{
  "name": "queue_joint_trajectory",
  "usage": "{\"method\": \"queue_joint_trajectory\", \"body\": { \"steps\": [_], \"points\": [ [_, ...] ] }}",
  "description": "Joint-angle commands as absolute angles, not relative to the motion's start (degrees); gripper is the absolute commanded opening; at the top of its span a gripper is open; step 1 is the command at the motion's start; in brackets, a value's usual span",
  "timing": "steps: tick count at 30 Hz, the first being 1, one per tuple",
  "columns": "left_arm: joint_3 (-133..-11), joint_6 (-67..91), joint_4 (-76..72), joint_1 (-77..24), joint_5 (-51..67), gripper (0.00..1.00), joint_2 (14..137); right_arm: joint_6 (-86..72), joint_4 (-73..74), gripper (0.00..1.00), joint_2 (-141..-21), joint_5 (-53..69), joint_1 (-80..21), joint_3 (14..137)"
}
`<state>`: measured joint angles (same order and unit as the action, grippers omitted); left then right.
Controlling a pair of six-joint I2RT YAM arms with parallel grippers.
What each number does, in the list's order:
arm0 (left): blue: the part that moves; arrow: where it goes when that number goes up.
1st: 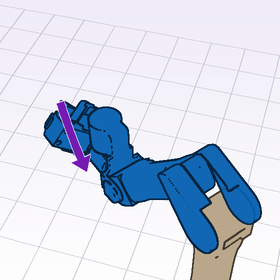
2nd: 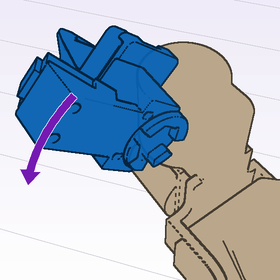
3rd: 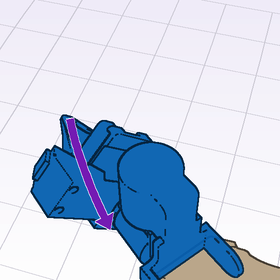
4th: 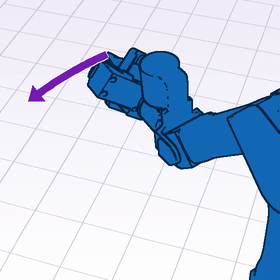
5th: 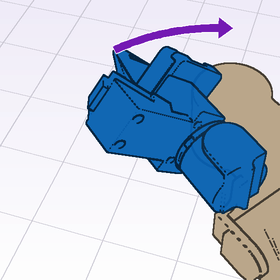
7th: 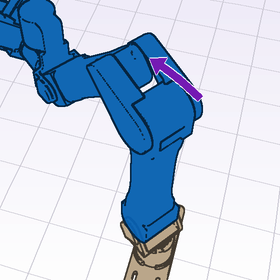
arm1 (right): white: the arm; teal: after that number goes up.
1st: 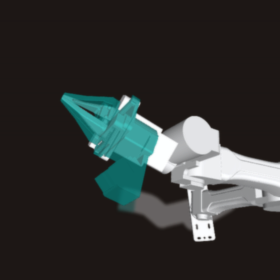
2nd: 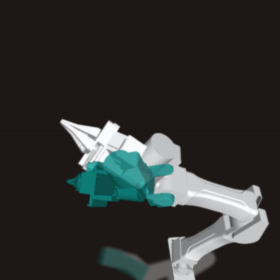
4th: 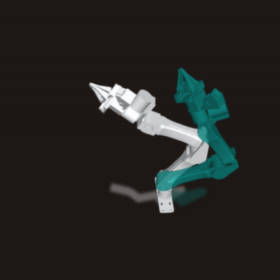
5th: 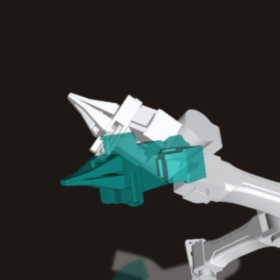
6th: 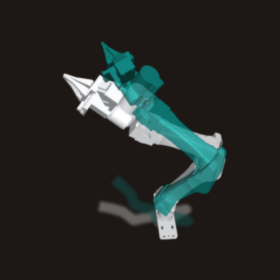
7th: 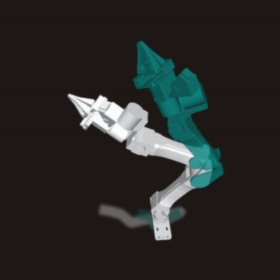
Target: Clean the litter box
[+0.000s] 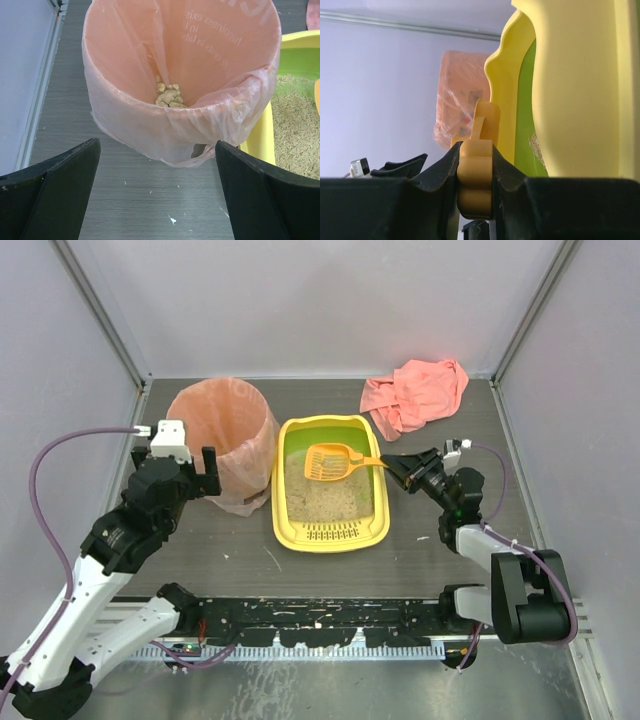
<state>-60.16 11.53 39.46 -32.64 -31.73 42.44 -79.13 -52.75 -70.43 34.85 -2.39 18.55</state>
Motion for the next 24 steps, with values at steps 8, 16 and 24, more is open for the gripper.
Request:
{"method": "queue_joint_trajectory", "body": {
  "steps": [8, 16, 24],
  "points": [
    [-58.3, 13.0, 38.0, -32.4, -34.3, 1.0, 38.4, -78.0, -46.2, 0.01, -64.6, 32.9, -3.6, 25.5],
    [-55.4, 16.3, 38.6, -32.3, -35.5, 1.0, 34.7, -77.2, -35.5, 0.01, -64.7, 27.4, -8.7, 38.4],
    [-54.2, 18.7, 39.9, -32.3, -35.9, 1.0, 32.0, -71.0, -29.7, 0.01, -74.9, 19.5, -20.5, 57.8]
  ]
}}
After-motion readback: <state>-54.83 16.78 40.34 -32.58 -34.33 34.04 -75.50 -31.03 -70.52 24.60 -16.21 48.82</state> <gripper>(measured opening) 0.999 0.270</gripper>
